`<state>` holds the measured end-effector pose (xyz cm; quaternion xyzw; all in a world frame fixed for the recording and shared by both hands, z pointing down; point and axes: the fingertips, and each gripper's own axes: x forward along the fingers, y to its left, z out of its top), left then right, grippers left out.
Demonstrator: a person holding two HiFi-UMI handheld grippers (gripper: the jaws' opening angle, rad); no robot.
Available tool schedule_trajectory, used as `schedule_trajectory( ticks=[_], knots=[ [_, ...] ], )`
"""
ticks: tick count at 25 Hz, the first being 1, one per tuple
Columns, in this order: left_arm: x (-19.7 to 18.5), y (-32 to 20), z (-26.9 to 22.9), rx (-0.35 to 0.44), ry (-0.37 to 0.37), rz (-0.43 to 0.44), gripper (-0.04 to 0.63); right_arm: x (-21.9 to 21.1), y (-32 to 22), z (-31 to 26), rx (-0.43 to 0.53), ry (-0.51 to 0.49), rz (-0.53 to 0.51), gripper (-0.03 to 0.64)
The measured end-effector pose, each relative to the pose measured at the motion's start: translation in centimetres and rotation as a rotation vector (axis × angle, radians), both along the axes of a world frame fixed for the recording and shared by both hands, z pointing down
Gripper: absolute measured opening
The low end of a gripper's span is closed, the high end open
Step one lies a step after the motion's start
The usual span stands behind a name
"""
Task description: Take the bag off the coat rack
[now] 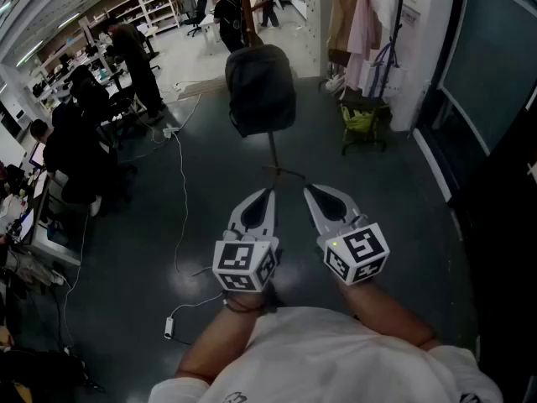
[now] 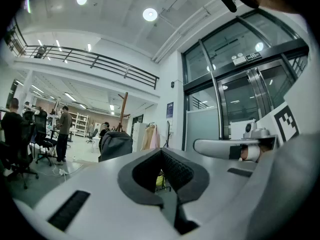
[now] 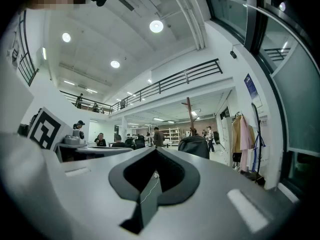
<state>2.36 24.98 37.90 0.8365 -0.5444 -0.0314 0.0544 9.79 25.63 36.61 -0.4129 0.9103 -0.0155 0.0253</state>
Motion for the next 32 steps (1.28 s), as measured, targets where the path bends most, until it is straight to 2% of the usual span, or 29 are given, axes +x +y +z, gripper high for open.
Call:
schedule_trajectory(
  ticks=[10,15,22,32],
  knots=[
    [-2.2,-3.2,0.2,0.003,0.009,0.003,0.006,-1.8,-2.9,-0.1,0.009,-0.017,-0.002,0.002],
    [-4.5,-5.8,-0.1,0.000,0.017,-0.001,0.006,-4.2,-5.3,0.3,-0.004,-0.016,-0.001,0.003],
    [-9.1,-12.8,0.7,-0.009,0.019,0.013,0.006,-8.8,-12.1,1.1,-0.014,-0.005,0.022,0.003],
    [-15.1,-22.8,-0.7,0.001,0.004,0.101,0.006,-14.6,-21.8,-0.4,-0.014,-0.002,0.093,0.003]
  ],
)
